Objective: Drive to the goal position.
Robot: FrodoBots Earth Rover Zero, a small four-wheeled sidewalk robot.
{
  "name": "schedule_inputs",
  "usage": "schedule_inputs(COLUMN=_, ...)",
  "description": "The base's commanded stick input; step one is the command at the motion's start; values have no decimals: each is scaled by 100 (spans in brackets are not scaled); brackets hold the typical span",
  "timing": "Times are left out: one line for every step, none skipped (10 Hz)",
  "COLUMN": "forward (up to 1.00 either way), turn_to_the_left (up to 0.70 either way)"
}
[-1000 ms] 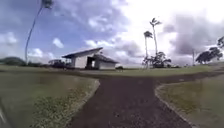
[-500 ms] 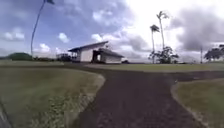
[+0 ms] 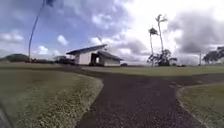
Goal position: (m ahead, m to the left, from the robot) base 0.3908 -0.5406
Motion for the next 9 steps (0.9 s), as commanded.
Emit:
schedule_inputs(forward=85, turn_to_the_left=0)
schedule_inputs(forward=85, turn_to_the_left=0)
schedule_inputs(forward=85, turn_to_the_left=0)
schedule_inputs(forward=85, turn_to_the_left=0)
schedule_inputs(forward=85, turn_to_the_left=0)
schedule_inputs(forward=85, turn_to_the_left=0)
schedule_inputs(forward=85, turn_to_the_left=0)
schedule_inputs(forward=85, turn_to_the_left=0)
schedule_inputs(forward=85, turn_to_the_left=0)
